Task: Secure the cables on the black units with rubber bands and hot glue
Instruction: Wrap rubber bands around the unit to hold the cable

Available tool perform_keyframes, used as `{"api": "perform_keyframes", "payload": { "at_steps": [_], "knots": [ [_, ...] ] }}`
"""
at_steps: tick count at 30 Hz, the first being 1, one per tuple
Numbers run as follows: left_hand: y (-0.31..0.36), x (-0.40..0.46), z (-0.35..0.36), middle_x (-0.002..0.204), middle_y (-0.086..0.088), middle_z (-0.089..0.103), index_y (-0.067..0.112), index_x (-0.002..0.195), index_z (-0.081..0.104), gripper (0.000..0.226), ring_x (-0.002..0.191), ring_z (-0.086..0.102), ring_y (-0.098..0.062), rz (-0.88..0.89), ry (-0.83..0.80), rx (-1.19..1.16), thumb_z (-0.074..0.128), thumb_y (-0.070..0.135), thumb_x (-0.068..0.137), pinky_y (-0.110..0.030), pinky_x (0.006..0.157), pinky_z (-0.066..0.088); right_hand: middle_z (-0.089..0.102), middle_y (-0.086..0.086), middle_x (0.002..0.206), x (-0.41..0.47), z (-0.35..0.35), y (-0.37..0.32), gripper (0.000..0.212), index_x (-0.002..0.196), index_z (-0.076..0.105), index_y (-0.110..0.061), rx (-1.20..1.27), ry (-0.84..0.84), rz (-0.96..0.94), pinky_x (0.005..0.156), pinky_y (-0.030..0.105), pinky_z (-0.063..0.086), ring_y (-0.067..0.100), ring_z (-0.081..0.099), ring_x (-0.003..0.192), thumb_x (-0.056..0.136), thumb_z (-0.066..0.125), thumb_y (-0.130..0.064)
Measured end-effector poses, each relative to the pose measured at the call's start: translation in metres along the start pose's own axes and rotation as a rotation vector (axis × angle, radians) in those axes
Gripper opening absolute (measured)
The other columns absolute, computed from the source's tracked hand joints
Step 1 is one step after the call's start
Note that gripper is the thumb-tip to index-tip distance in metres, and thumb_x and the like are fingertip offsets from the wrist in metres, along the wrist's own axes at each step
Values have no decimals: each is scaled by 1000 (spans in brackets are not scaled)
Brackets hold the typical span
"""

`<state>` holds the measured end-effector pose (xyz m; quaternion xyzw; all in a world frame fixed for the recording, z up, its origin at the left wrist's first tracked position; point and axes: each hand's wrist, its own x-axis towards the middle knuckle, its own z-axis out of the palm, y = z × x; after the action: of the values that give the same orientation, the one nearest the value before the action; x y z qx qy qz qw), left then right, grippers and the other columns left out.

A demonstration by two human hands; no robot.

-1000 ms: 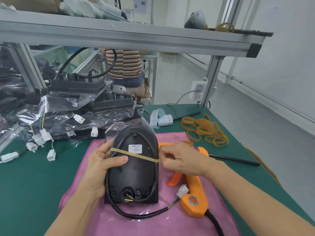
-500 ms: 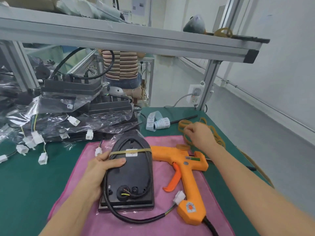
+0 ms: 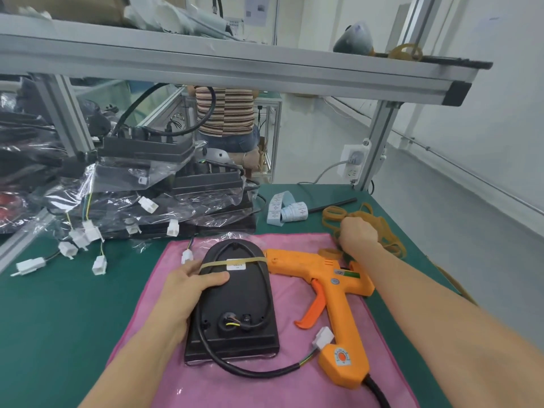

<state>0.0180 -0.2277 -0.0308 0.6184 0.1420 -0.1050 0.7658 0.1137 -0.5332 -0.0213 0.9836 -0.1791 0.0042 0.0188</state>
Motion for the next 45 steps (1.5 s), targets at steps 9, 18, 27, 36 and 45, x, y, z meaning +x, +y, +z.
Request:
{"api": "perform_keyframes", "payload": {
  "at_steps": [9, 18, 27, 36, 45],
  "knots": [
    [3, -10, -11, 83, -16, 75, -1, 104, 67, 33, 61, 71, -23, 0, 91, -16, 73, -8, 72, -27, 49, 56, 68, 8, 97, -4, 3, -3, 19, 98, 69, -10, 33, 28, -21, 63, 30, 47, 28, 65, 89, 93, 53, -19],
    [14, -8, -18, 87, 0, 65, 24, 71, 57, 23, 86, 62, -23, 197, 176, 713, 79, 28, 77, -35, 75, 48, 67, 1, 63, -80, -60, -35, 21, 75, 63, -8, 1482, 94, -16, 62, 29, 51, 14, 60, 58, 87, 49, -18],
    [24, -74, 20, 85, 21, 63, 40, 87, 65, 33, 78, 54, 2, 794, 23, 644, 78, 13, 75, -6, 70, 38, 50, -2, 55, -181, -67, -82, 47, 47, 54, -21, 1878, -288, -251, 67, 33, 42, 14, 49, 56, 90, 41, -7],
    [1, -85, 46, 93, 3, 66, 10, 94, 74, 17, 84, 61, -19, 1106, 206, 720, 61, 18, 87, -37, 72, 50, 69, 14, 103, -208, -50, -84, 35, 91, 73, -1, 2230, -606, -175, 92, 33, 53, 21, 65, 98, 89, 38, -1],
    [3, -112, 56, 85, 10, 60, 12, 84, 70, 23, 92, 51, -10, 1088, -81, 599, 55, 28, 87, -19, 83, 41, 56, 21, 134, -200, -65, -53, 59, 119, 64, 6, 2625, -890, -396, 95, 37, 52, 32, 58, 121, 61, 60, 18]
  ]
}}
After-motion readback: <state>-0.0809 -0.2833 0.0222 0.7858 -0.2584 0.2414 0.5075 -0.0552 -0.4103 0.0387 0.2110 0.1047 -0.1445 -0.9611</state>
